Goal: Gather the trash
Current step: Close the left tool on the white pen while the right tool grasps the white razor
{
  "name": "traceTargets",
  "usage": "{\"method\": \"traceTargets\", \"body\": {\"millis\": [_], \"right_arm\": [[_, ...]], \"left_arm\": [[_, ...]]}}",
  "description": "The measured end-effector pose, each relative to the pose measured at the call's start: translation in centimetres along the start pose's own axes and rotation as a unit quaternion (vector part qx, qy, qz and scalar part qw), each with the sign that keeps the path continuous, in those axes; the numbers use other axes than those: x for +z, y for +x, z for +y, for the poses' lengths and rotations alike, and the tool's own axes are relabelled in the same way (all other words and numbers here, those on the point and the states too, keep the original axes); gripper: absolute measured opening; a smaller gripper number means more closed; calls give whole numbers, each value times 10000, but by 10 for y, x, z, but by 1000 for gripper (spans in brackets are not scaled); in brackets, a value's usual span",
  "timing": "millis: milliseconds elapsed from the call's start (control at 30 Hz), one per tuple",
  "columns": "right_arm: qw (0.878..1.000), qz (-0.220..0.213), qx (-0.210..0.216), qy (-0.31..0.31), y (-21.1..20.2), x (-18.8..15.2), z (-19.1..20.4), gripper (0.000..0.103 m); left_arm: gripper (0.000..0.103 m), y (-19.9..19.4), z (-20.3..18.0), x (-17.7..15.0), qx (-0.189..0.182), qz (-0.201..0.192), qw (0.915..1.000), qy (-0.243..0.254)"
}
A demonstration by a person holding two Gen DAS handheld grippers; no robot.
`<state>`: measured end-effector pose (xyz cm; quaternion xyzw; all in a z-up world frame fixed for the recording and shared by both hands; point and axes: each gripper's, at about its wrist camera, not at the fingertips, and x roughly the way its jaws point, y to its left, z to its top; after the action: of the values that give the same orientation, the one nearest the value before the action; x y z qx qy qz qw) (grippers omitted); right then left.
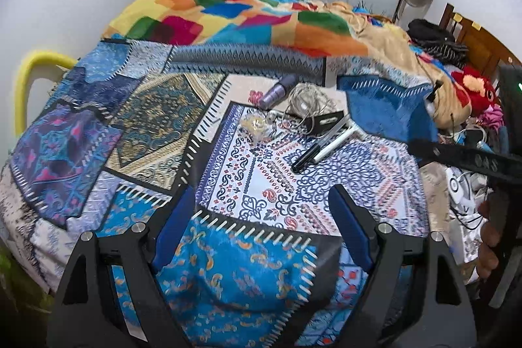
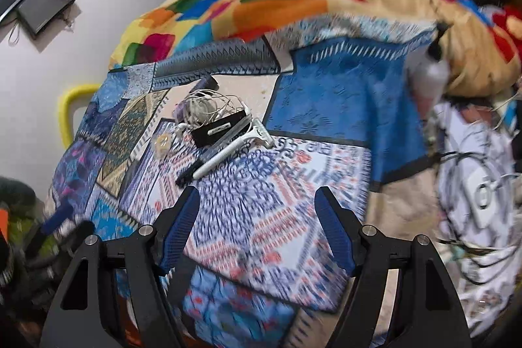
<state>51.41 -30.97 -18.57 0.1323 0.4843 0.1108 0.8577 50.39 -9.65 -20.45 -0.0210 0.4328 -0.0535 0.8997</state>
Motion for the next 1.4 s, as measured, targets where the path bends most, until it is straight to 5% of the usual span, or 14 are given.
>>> {"method": "traceTargets", "body": {"millis": [133, 333, 500, 600, 700, 733, 800, 1000, 1067, 1167, 1400], "right_arm": [[9986, 245, 242, 395, 40, 17, -3, 56], [9950, 394, 307, 870, 81, 28, -4, 47], [9986, 196, -238, 424, 83, 27, 13, 43], [9993, 62, -365, -23, 79, 18, 20, 42], [9991, 79, -274, -318, 72, 15, 21, 27], [9988, 159, -255, -385, 71, 14, 20, 14], [9979, 425, -270, -408, 77, 13, 11, 8], [9994, 317, -12, -136, 54, 11, -14, 10], [9993, 361, 63, -92, 47, 12, -19, 21], [9993, 334, 191, 2, 38, 12, -29, 35], [9989, 396, 249, -6, 34, 6, -18, 35]], "left_arm": [[79, 23, 1, -1, -22, 50, 10000, 59], [59, 56, -3, -1, -234, 227, 9992, 231], [44, 78, -6, 3, -396, 345, 9981, 329], [43, 89, -7, 9, -612, 403, 9969, 272], [42, 101, -11, 16, -850, 468, 9949, 266], [40, 106, -14, 19, -878, 499, 9944, 308], [37, 112, -20, 24, -906, 507, 9937, 421], [32, 124, -36, 33, -990, 407, 9914, 754], [19, 125, -38, 35, -1167, 457, 9896, 710], [17, 124, -42, 34, -1204, 517, 9891, 675], [12, 100, -56, 3, -1164, 714, 9876, 769]]}}
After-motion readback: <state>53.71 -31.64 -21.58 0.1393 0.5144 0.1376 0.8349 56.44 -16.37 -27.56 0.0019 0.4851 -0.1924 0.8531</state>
